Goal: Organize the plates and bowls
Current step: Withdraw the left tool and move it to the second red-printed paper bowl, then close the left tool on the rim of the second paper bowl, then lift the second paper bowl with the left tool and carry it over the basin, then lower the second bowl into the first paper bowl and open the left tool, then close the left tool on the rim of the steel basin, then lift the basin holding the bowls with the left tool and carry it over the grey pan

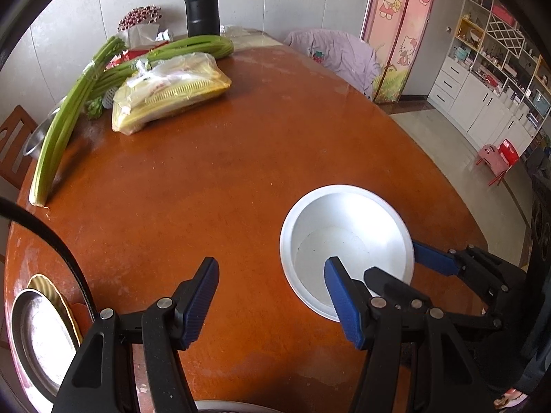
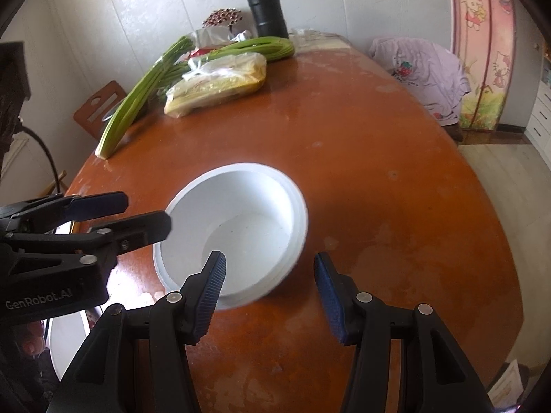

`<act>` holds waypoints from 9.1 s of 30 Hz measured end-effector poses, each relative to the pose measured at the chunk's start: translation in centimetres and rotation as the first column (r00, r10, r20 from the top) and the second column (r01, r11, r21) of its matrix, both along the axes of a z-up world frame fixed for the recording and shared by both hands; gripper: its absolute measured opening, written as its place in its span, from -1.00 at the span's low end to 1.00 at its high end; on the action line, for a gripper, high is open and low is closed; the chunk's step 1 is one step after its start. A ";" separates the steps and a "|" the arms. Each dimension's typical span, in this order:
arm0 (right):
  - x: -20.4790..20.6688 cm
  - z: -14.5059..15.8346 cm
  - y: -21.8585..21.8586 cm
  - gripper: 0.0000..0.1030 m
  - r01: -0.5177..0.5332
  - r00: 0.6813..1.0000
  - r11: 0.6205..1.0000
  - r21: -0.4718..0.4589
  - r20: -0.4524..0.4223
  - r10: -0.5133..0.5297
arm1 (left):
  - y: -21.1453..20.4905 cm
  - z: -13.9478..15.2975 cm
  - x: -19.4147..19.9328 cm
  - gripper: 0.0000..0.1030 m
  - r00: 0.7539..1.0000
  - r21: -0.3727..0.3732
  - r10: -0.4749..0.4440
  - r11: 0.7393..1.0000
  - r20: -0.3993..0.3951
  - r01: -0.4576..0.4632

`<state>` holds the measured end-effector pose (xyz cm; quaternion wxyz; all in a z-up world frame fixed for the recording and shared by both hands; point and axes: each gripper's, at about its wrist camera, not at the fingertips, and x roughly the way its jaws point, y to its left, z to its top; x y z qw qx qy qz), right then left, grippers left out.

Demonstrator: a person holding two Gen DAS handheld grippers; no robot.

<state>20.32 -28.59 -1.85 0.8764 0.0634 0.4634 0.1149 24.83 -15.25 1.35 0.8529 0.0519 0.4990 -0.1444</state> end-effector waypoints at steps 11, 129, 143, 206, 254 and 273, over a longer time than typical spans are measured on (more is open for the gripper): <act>0.1 -0.6 2.0 0.07 -0.083 0.996 0.996 0.042 -0.014 0.084 | -0.3 -1.7 1.2 0.22 0.999 0.022 0.006 1.000 -0.054 -0.005; -11.6 3.9 12.1 0.07 -0.185 0.973 0.974 -0.127 0.118 0.200 | 15.0 1.4 -13.4 0.07 0.983 -0.133 0.163 0.980 0.089 -0.150; -10.3 3.5 11.6 0.09 -0.178 0.977 0.981 -0.081 0.101 0.185 | 15.7 0.1 -12.9 0.11 0.984 -0.145 0.170 0.976 0.056 -0.160; -7.5 3.1 16.6 0.18 -0.305 0.951 0.944 0.125 -0.012 0.309 | 19.6 -0.8 -11.6 0.10 0.977 -0.288 0.206 0.933 -0.062 -0.215; 1.0 2.3 29.5 0.18 -0.451 0.889 0.885 0.113 -0.030 0.457 | 30.6 -0.9 -6.6 0.11 0.924 -0.253 0.381 0.893 -0.015 -0.372; 0.5 2.0 29.6 0.18 -0.441 0.896 0.896 0.048 -0.019 0.443 | 30.8 -1.2 -6.8 0.12 0.927 -0.269 0.375 0.892 -0.006 -0.363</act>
